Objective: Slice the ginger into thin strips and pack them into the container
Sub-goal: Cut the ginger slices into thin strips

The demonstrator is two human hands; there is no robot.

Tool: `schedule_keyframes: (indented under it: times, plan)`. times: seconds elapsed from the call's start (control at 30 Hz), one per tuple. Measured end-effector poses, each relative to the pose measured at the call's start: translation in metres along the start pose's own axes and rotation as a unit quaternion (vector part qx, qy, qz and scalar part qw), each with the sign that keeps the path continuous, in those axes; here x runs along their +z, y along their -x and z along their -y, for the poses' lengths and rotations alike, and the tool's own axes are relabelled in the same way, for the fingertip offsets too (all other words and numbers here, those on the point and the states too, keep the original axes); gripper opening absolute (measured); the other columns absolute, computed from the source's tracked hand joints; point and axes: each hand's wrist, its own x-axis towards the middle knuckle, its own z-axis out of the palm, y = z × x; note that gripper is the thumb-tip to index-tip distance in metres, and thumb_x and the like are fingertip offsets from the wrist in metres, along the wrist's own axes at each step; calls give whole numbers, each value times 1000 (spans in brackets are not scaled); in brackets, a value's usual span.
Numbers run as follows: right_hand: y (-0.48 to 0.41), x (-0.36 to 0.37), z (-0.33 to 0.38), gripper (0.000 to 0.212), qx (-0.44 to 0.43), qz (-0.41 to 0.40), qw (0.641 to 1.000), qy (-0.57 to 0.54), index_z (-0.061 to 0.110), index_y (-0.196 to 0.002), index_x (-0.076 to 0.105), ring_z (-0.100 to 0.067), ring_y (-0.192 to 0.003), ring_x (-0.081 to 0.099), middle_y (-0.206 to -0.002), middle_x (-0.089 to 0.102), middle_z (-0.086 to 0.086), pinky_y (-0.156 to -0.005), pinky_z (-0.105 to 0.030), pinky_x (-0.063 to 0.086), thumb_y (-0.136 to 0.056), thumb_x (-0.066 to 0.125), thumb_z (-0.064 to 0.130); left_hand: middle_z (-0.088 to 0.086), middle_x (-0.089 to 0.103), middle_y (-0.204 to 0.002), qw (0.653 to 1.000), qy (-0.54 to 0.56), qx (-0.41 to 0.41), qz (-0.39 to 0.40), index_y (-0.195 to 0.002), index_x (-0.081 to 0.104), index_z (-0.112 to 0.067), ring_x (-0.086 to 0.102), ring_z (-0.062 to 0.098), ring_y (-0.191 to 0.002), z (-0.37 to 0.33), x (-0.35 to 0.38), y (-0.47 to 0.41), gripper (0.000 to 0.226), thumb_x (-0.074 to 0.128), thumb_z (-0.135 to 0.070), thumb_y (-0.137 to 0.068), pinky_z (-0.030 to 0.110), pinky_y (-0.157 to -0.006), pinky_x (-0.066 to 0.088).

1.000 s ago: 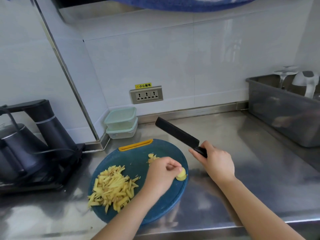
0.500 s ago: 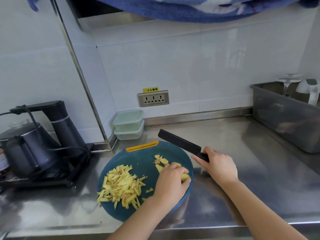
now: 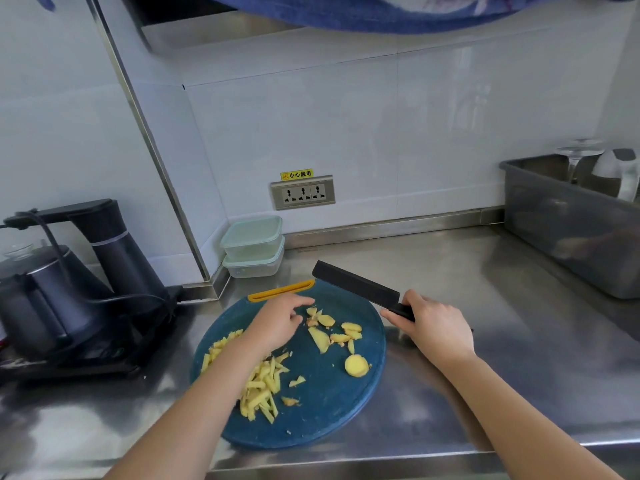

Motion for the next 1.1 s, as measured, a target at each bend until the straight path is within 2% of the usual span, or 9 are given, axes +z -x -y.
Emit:
schedule_keyframes:
  times: [0.1,0.27,0.37,0.43,0.53,0.73,0.83,0.97,1.1]
  plan:
    - [-2,1,-1,46,-2,12,1000,9,22,-86,44,-18,-67,60,-73,56,8,-54,-28,36,-88,39,67,-4,58,-127,998,-34,50,27,-127,59,-27,55,9,-99,4,0,-9,36,52,-10,-96,21,-88,43]
    - [-2,2,-2,46,-12,16,1000,13,22,-90,46,-16,-66,56,-80,62,7,-56,-27,40,-89,37,68,-5,61,-112,996,-59,67,1,-118,67,-23,55,8,-95,5,-1,-9,25,52,-22,-97,23,-88,43]
    - [-3,2,-2,48,-13,19,1000,14,23,-92,48,-14,-70,60,-82,63,8,-59,-26,43,-88,35,69,-14,62,-93,996,3,24,-90,-101,74,-21,56,2,-82,-2,-3,-2,19,56,-21,-95,19,-80,44]
    - [-3,2,-2,48,-11,23,1000,13,24,-92,47,-14,-71,60,-83,63,8,-58,-26,42,-89,34,69,-16,66,-80,986,104,-34,-127,-87,73,-23,59,-1,-67,-11,-8,6,13,61,-19,-91,16,-69,46]
    - [-3,1,-2,47,-14,28,999,14,23,-92,46,-15,-72,60,-84,63,7,-59,-26,42,-89,36,68,-6,69,-67,966,235,-82,-67,-77,70,-22,61,-2,-53,-33,-13,26,14,65,-12,-86,14,-55,49]
    - [-1,-2,0,43,-14,38,999,7,24,-88,40,-18,-76,62,-84,64,6,-58,-28,34,-90,39,67,6,70,-70,929,343,-121,70,-89,70,-5,65,10,-58,-70,6,62,5,67,-5,-85,19,-54,52]
    - [-1,-4,1,44,-15,46,999,10,24,-88,40,-18,-74,61,-83,63,6,-58,-28,36,-90,37,67,8,68,-69,925,347,-140,73,-88,69,-1,64,10,-55,-73,17,63,5,67,-3,-84,19,-52,51]
    - [-1,-4,2,45,-9,42,999,6,22,-86,40,-15,-62,45,-71,52,9,-57,-27,34,-90,38,67,8,68,-67,929,335,-148,58,-83,70,-4,62,10,-53,-73,23,61,4,66,-4,-84,19,-50,48]
    - [-1,-2,0,46,-15,36,999,5,22,-87,40,-17,-66,55,-75,59,6,-57,-27,36,-89,38,68,4,68,-65,940,305,-145,48,-79,70,-9,59,9,-51,-73,26,59,7,65,-6,-83,19,-49,47]
